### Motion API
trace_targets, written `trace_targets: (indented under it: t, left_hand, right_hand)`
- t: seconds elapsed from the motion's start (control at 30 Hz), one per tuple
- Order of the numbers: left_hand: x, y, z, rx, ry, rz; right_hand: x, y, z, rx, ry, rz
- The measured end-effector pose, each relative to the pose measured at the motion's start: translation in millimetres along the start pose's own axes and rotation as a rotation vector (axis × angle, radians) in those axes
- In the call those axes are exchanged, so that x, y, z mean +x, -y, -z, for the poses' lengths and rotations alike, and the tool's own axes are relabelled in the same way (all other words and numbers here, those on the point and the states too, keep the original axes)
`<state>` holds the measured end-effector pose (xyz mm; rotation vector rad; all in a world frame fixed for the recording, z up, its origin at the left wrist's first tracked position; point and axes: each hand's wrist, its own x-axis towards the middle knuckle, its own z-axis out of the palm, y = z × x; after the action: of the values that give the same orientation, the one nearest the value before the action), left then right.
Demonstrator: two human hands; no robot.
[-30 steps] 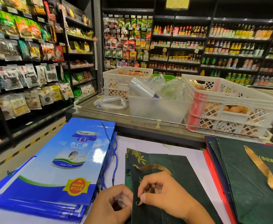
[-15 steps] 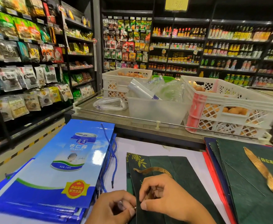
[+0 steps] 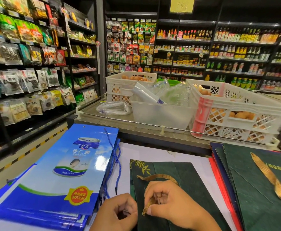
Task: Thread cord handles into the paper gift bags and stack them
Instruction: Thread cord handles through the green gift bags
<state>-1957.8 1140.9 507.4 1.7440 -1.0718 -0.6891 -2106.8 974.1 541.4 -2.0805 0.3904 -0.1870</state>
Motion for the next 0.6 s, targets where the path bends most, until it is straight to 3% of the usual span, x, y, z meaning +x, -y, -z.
trace_targets:
  t: [0.13,0.27,0.4,0.47,0.6]
  left_hand:
    - [0.8,0.8,3.3,-0.081,0.038,-0.001]
    - [0.2,2.7,-4.4,-0.173,-0.024,0.008]
    - [8.7,1.3,-6.6,0.024,0.18,-0.027]
    - [7.3,-1.3,-6.1,0.126,0.105,-0.016]
    - [3.6,2.2,-5.8,-0.008,0.064,-0.016]
  right_hand:
    - [0.6,-1.5,-2.3,0.041,-0.068,0.041]
    - [4.5,-6.8,-6.6,0.109,-0.144,0.054]
    - [7.7,-9.3,-8.6,0.108,-0.182,0.024]
    - [7.8,-7.3,-7.7,0.058,-0.223,0.031]
    - [5.8,-1.6,-2.1,-0.189,-0.308,-0.017]
